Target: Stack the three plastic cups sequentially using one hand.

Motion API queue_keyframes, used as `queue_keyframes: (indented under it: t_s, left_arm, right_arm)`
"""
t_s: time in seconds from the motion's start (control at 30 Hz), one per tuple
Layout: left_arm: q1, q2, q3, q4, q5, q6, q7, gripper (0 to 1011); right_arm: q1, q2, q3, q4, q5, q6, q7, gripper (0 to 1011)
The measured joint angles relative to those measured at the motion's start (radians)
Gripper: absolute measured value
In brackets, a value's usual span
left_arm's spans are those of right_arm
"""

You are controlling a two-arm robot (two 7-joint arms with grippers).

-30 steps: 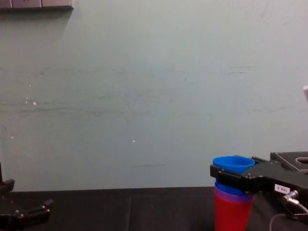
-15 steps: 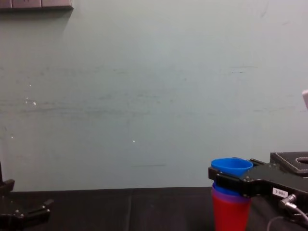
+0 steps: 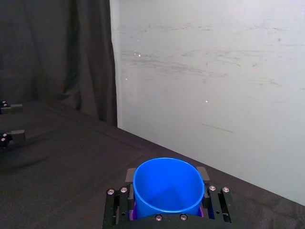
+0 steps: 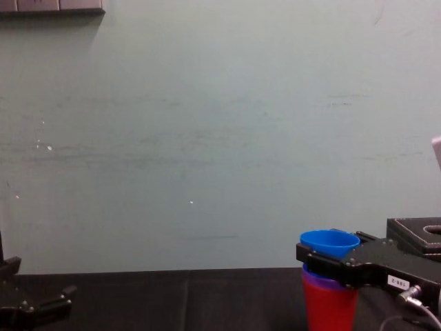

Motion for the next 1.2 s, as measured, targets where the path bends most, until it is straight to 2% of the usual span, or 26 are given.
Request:
queue_keyframes:
  t_s: [0.43, 0.97, 1.07, 1.2]
  left_arm:
    - [0.000, 0.000, 0.000, 0.000, 0.000, 0.000, 0.000, 1005]
    - [0.000, 0.000, 0.000, 0.000, 0.000, 0.000, 0.000, 1005]
    - [0.000, 0.000, 0.000, 0.000, 0.000, 0.000, 0.000, 1005]
    - [0.000, 0.000, 0.000, 0.000, 0.000, 0.000, 0.000, 1004]
  right_arm:
    - [0.010, -0.012, -0.001, 0.033, -0.015, -0.015, 0.003, 761]
    - [0.009, -0.013, -0.001, 0.033, -0.022, -0.013, -0.002, 761]
    - [0.009, -0.013, -0.001, 0.033, -0.022, -0.013, -0.002, 794]
    - [0.009, -0.013, -0.001, 0.033, -0.021, -0.012, -0.003, 906]
